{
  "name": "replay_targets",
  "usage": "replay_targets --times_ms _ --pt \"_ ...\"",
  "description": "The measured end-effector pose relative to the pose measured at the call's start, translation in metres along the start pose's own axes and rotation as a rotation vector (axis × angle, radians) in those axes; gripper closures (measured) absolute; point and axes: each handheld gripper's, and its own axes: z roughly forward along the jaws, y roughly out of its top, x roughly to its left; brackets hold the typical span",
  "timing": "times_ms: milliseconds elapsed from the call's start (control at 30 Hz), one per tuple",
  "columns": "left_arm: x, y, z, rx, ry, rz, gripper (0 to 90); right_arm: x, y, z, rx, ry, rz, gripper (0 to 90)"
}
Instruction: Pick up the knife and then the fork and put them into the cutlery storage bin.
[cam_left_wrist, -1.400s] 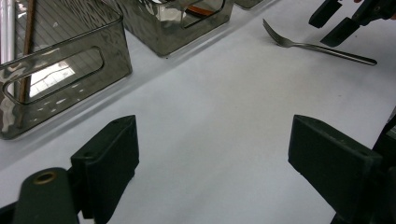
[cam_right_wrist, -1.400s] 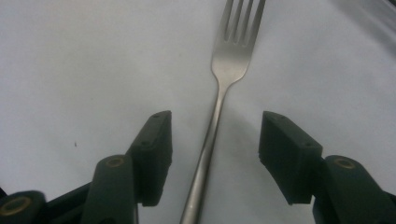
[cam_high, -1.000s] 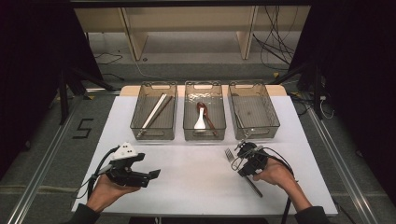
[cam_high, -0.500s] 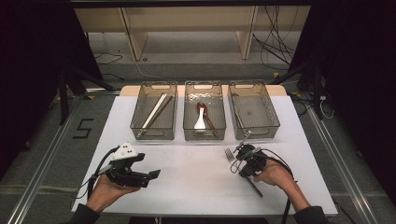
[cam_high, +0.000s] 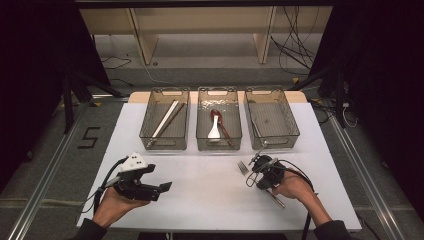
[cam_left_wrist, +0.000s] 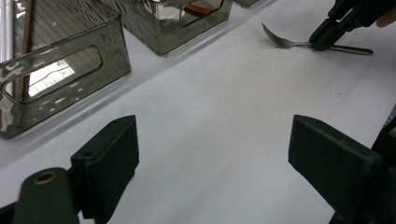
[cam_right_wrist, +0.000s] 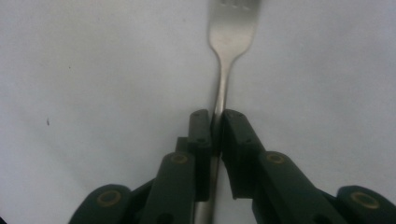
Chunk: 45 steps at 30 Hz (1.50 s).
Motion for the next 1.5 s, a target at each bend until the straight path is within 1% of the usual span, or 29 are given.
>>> replay_targets --times_ms 300,400,467,600,867,900,1167,1433,1500 --pt "0.000 0.000 0.000 -0.002 0.000 0.001 15.8 0.000 0.000 0.000 0.001 -0.002 -0.027 84.8" --pt "0.000 0.000 0.000 0.001 0.000 0.004 15.7 0.001 0.000 -0.001 0.005 -0.008 -0.044 84.9" --pt "0.000 0.000 0.000 0.001 0.000 0.005 15.8 0.002 0.000 -0.001 0.008 -0.009 -0.044 85.0" --pt "0.000 0.000 0.000 -0.002 0.001 0.000 15.7 0.000 -0.001 -0.005 -0.008 -0.015 -0.048 85.1" --pt "0.000 0.000 0.000 -0.002 0.002 0.001 15.8 -0.006 -0.004 -0.020 -0.067 -0.023 -0.023 85.1" --pt "0.000 0.000 0.000 -0.002 0.002 0.000 15.8 -0.007 -0.005 -0.024 -0.076 -0.018 -0.011 85.1" --pt "0.000 0.000 0.000 -0.003 0.004 0.001 15.8 -0.018 -0.009 -0.046 -0.155 -0.028 0.019 85.1" --pt "0.000 0.000 0.000 -0.004 0.005 -0.001 15.7 -0.027 -0.012 -0.057 -0.192 -0.045 0.042 85.2" --pt "0.000 0.000 0.000 -0.005 0.005 -0.001 15.7 -0.029 -0.012 -0.058 -0.200 -0.042 0.047 85.1"
